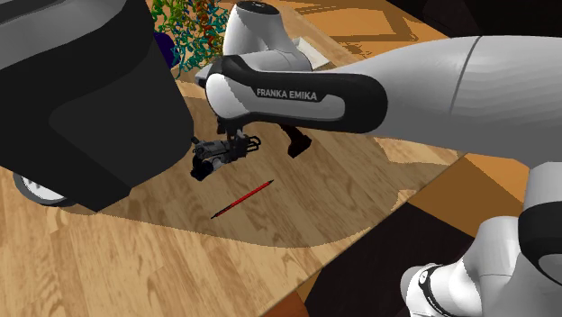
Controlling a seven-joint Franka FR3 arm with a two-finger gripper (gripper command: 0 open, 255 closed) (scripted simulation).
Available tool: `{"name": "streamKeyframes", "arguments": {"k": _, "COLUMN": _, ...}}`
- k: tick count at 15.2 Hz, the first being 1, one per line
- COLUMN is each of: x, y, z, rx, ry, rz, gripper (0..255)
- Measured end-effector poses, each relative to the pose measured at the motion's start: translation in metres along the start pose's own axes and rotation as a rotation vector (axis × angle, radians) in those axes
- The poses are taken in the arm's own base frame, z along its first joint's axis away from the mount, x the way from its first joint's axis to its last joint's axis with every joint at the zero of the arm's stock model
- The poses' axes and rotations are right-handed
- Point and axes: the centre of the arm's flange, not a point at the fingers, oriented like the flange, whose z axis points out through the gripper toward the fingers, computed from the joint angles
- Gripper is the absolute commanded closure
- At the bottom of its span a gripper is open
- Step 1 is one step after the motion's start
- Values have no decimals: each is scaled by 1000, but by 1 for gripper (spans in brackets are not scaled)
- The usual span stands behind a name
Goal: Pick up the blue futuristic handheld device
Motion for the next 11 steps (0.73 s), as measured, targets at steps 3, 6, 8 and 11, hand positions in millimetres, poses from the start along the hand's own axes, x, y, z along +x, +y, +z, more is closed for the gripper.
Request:
{"name": "streamKeyframes", "arguments": {"k": 3, "x": -3, "y": 0, "z": 7, "rx": 0, "ry": 0, "rz": 0, "gripper": 255}}
{"name": "streamKeyframes", "arguments": {"k": 6, "x": -3, "y": 1, "z": 7, "rx": -2, "ry": 1, "rz": 0, "gripper": 255}}
{"name": "streamKeyframes", "arguments": {"k": 8, "x": -3, "y": 1, "z": 7, "rx": -2, "ry": 1, "rz": -1, "gripper": 255}}
{"name": "streamKeyframes", "arguments": {"k": 11, "x": -3, "y": 1, "z": 7, "rx": -3, "ry": 2, "rz": -1, "gripper": 255}}
